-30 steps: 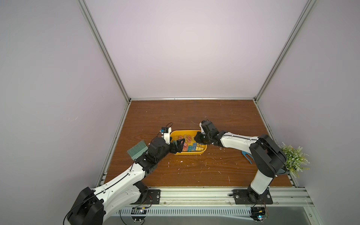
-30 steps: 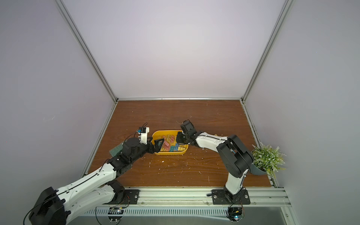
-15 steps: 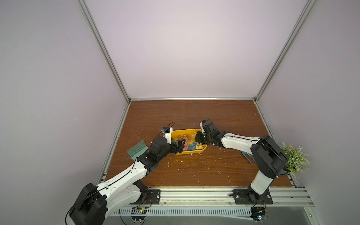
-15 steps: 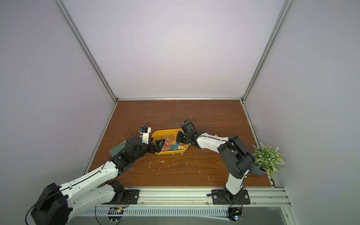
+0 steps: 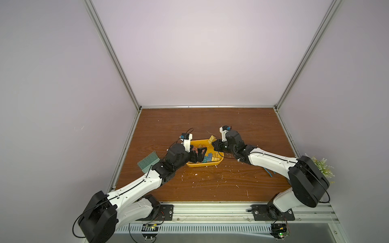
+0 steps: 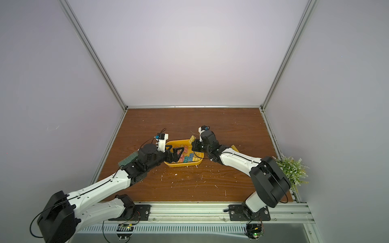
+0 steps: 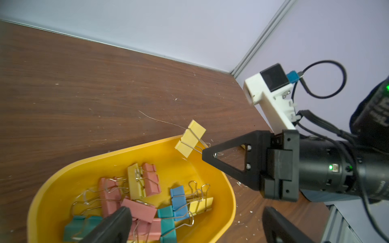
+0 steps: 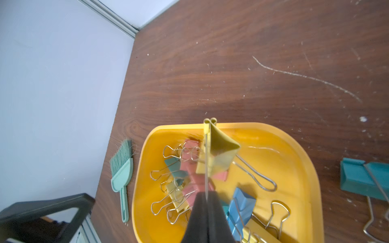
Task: Take out the binder clips from the storage box
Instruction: Pick up the binder clip from the storage box.
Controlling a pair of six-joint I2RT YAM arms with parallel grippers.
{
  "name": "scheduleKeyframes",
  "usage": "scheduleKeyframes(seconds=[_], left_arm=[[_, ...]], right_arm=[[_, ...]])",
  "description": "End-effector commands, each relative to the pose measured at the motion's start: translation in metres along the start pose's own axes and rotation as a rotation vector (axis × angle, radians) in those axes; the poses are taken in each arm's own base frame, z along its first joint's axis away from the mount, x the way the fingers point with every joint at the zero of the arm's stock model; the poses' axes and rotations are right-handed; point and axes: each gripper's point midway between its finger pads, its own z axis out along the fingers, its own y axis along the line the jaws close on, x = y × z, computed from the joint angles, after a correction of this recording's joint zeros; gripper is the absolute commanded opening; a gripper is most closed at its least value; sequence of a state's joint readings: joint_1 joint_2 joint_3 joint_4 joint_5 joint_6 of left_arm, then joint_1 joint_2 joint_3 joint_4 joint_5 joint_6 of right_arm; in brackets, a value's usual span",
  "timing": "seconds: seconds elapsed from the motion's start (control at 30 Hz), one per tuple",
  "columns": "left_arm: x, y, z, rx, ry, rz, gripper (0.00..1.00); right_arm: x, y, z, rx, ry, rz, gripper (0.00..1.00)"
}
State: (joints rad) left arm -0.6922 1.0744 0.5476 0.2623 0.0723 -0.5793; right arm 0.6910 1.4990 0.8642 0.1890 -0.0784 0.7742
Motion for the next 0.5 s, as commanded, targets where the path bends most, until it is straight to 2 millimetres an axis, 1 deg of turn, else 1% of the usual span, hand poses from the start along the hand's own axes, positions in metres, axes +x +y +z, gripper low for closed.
scheduleKeyframes(seconds=[0.0, 0.07, 0.23, 0.33, 0.4, 0.47], left_arm=[[-0.009, -0.008, 0.006, 0.002, -0.027, -0.021, 1.00], [-0.009, -0.010, 0.010, 0.006, -0.020, -0.024, 1.00], [-0.008, -0.015, 0.021, -0.015, -0.010, -0.020, 1.00], [-0.004, -0.025, 0.034, -0.042, 0.013, 0.012, 1.00], [-0.001, -0.035, 0.043, -0.041, 0.030, 0.031, 1.00], [0.004, -0.046, 0.054, -0.029, 0.053, 0.044, 1.00]], right_arm=[[-0.033, 0.005, -0.029, -0.017, -0.149, 0.002, 0.00], [-0.043, -0.004, -0.046, -0.014, -0.201, 0.052, 0.00], [-0.055, -0.038, -0.077, 0.009, -0.301, 0.148, 0.00], [-0.055, -0.063, -0.086, 0.033, -0.337, 0.216, 0.00], [-0.052, -0.077, -0.086, 0.050, -0.332, 0.259, 0.00], [-0.049, -0.088, -0.084, 0.052, -0.328, 0.298, 0.00]])
